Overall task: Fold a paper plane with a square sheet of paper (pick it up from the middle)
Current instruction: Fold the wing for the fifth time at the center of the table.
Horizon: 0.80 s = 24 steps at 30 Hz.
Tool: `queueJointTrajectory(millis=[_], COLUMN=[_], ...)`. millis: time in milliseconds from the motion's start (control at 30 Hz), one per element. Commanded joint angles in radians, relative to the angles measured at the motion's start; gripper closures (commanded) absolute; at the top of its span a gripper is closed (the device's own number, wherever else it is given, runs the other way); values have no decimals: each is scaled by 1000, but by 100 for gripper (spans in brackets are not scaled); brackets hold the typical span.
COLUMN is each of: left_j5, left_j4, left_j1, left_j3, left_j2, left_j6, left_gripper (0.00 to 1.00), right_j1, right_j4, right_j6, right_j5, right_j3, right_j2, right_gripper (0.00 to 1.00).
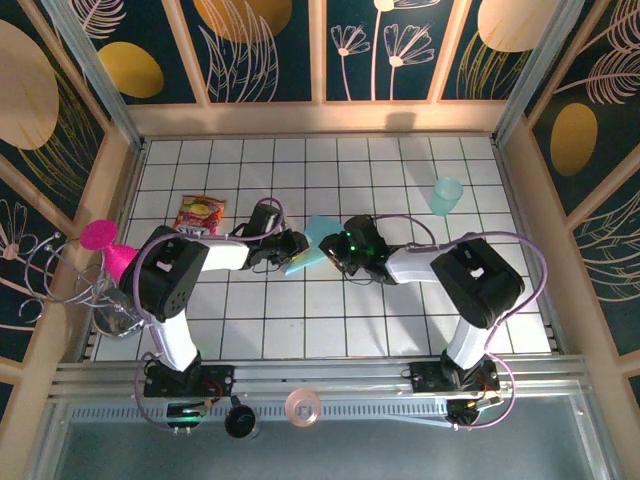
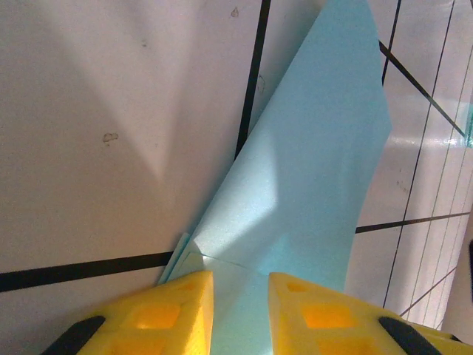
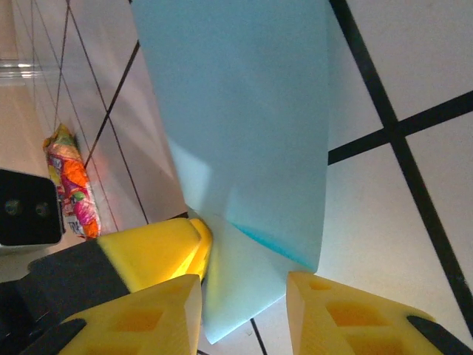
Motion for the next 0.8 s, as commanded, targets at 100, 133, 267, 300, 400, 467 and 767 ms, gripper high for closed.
queueJointTrajectory(millis=[100,133,267,300,400,467,767], left_j5=[8,9,6,6,1,-2,-2], left_j4=[-45,-47,-51,-52,-55,-56,-60], left_j1=[-7,-9,-7,-7,-7,-7,-7], left_j3=[-26,-26,-25,-25,-23,-22,-16], left_j2=[15,15,15,15,17,15,14], left_j6=[-16,-17,-14,-13,-12,-12,-10], left_gripper=[74,74,74,74,74,74,74], right_j1=[7,7,7,7,7,14,19], right_j4=[-3,-4,-29,-35,-60,-77,-45], right_j6=[14,16,17,19,25,26,40], right_j5=[-5,-4,5,10,29,50,39], right_j3=[33,31,31,28,28,22,3], right_j2=[35,35,33,29,17,1,1], right_gripper=[65,65,65,65,65,64,65])
